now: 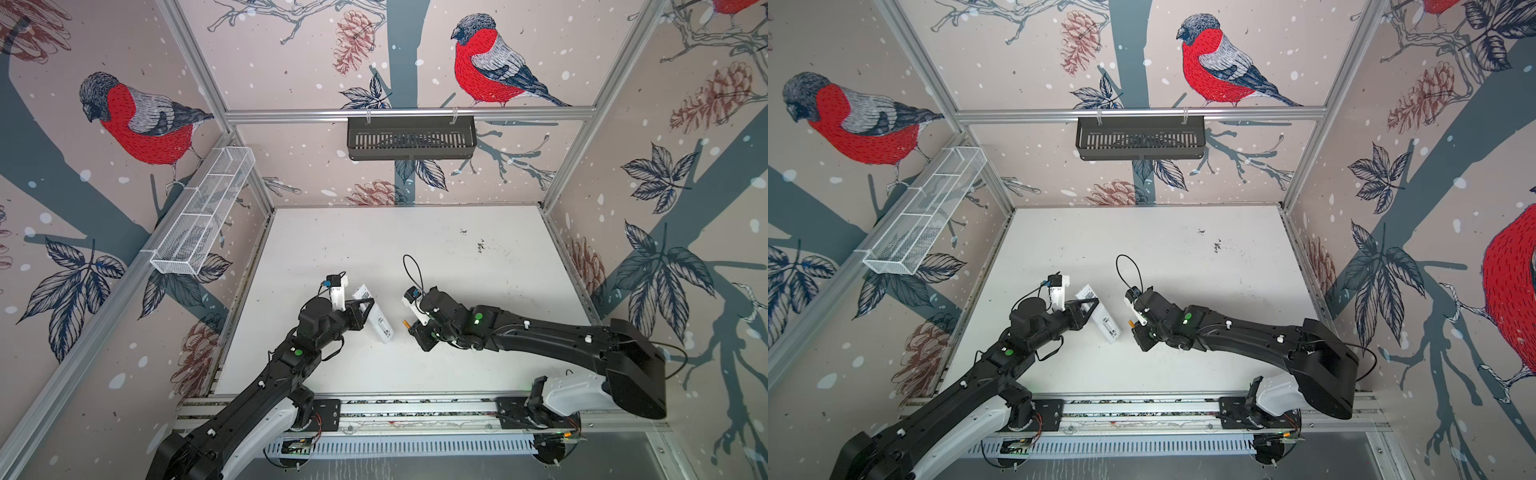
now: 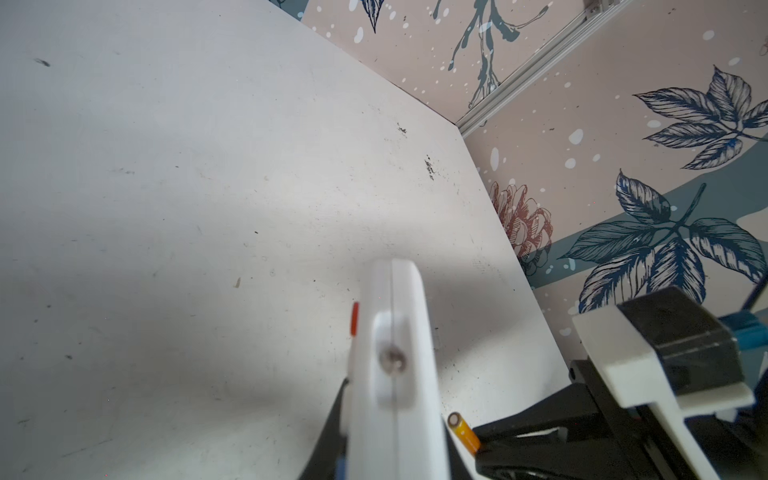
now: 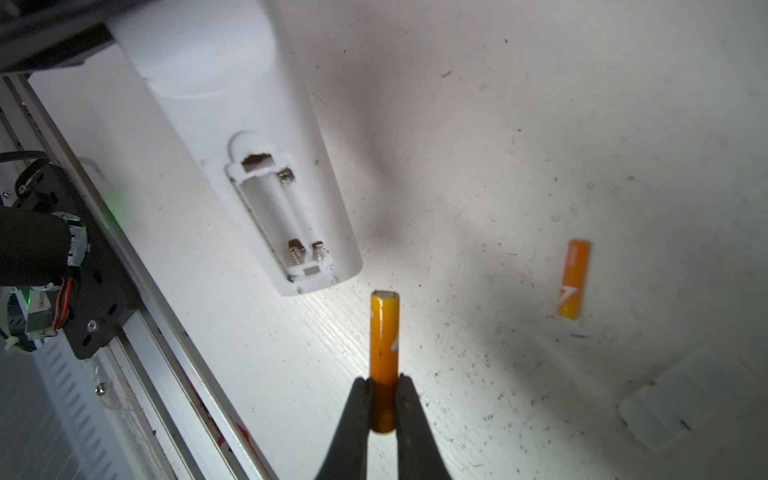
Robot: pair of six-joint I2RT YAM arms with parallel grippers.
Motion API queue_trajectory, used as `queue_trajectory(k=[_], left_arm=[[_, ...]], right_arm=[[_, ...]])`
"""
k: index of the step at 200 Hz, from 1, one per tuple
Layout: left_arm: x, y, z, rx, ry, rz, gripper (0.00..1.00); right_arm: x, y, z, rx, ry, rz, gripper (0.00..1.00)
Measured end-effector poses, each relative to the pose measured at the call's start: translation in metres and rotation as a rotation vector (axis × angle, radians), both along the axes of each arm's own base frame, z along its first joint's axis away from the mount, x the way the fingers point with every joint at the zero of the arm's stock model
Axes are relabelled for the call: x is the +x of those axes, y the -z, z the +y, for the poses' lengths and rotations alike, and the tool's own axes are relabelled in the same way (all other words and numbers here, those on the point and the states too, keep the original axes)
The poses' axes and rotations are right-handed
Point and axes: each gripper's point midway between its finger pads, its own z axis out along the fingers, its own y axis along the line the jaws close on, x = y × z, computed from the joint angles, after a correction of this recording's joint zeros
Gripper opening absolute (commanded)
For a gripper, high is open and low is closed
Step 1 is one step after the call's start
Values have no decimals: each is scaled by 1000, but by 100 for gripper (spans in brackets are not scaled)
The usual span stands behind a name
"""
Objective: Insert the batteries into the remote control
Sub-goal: 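Grasp and lift an orange battery with the right gripper while the left raises the remote, then insert the held battery into the remote's compartment with the right gripper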
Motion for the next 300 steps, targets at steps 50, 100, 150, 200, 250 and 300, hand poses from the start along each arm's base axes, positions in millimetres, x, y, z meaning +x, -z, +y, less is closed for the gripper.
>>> queue_trajectory(k=[50,100,150,200,250,300], left_arm=[[-2,-7,-3,-41,9,1,0],[-3,-13,-2,-60,6,-5,0],[-1,-14,-1,-72,-8,3,0],[4,-18,1,-84,-38,15,0],[7,-21,1,-87,-44,29,0],[6,-18,1,-94,-33,53,0]], right_arm=[[-2,-11,34,52,-28,6,10],[0,-10,43,67,-2,40,10],[5,-10,47,63,31,53,10],[13,-11,48,49,101,42,10],[19,-12,46,26,134,6,21],[21,-15,47,14,145,-31,23]])
